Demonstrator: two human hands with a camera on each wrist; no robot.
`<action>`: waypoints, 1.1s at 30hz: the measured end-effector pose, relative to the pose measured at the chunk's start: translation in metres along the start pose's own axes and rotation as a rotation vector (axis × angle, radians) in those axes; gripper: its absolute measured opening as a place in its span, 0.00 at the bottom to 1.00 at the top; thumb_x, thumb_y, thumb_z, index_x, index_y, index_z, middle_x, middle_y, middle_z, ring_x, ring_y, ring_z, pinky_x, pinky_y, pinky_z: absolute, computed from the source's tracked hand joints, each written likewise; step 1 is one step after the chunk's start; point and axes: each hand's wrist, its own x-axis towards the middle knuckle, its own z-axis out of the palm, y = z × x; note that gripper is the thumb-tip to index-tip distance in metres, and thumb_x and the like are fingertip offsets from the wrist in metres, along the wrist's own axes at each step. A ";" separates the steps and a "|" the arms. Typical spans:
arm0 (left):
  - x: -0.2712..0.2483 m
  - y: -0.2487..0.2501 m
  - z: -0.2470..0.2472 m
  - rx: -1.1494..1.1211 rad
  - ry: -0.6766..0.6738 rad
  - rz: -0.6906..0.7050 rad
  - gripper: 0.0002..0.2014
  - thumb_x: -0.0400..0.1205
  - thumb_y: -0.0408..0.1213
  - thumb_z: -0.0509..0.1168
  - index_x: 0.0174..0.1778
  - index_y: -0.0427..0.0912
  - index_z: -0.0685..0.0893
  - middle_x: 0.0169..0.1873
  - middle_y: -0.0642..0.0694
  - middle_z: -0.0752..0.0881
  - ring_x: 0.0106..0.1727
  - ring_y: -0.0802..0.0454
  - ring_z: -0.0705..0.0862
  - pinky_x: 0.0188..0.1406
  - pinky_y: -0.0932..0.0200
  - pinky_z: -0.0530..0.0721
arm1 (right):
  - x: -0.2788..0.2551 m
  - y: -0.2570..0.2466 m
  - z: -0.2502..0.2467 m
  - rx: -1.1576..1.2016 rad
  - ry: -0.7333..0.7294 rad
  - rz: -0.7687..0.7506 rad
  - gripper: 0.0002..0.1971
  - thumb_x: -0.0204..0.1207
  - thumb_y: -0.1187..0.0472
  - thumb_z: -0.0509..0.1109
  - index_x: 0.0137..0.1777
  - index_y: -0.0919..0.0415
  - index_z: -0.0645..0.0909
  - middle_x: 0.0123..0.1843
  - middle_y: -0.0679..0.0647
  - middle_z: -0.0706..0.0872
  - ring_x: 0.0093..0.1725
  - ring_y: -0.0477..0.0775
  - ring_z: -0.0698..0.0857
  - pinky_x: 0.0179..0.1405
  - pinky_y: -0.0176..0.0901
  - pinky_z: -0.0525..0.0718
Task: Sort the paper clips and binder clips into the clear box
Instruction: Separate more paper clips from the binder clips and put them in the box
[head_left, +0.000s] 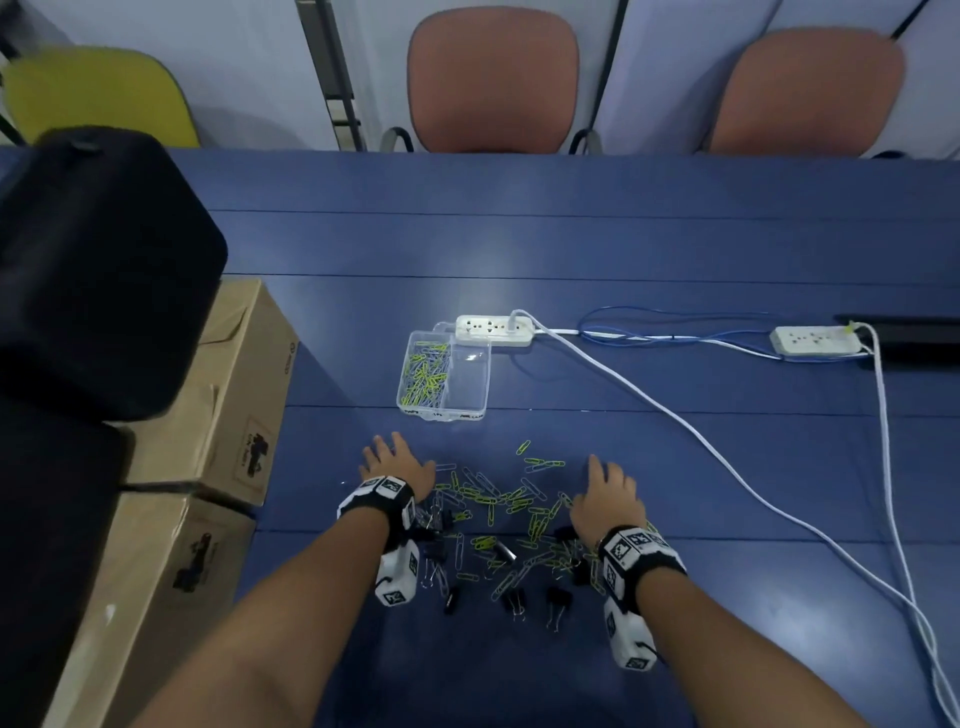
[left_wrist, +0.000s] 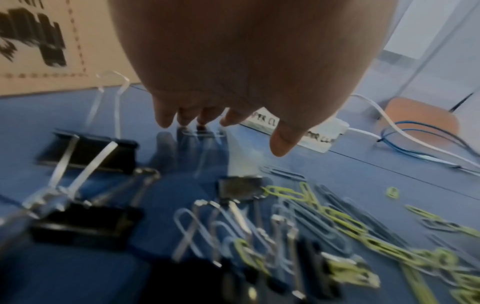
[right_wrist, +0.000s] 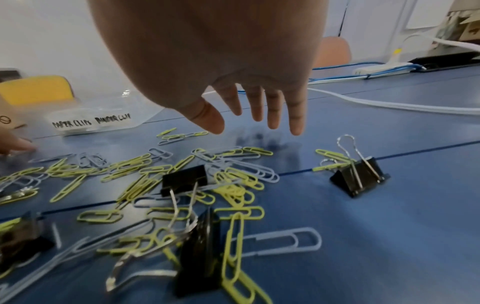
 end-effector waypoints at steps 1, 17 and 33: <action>-0.003 0.006 0.004 0.014 -0.011 0.011 0.44 0.82 0.61 0.55 0.85 0.38 0.43 0.85 0.34 0.43 0.84 0.31 0.44 0.82 0.37 0.53 | 0.005 -0.002 -0.002 -0.021 -0.021 -0.037 0.34 0.81 0.51 0.58 0.84 0.55 0.50 0.83 0.57 0.59 0.78 0.62 0.63 0.69 0.59 0.75; -0.054 0.047 0.040 0.304 0.013 0.541 0.42 0.72 0.52 0.70 0.81 0.47 0.61 0.77 0.40 0.63 0.76 0.36 0.63 0.72 0.38 0.69 | 0.015 -0.044 0.002 -0.202 -0.252 -0.510 0.35 0.78 0.49 0.59 0.85 0.52 0.54 0.87 0.54 0.50 0.85 0.61 0.51 0.81 0.66 0.58; -0.043 0.054 0.022 0.288 -0.072 0.627 0.12 0.76 0.26 0.61 0.49 0.41 0.86 0.48 0.38 0.87 0.49 0.35 0.86 0.45 0.46 0.86 | 0.000 -0.037 0.008 -0.200 -0.069 -0.592 0.19 0.73 0.75 0.62 0.63 0.64 0.78 0.61 0.60 0.78 0.64 0.63 0.77 0.54 0.54 0.82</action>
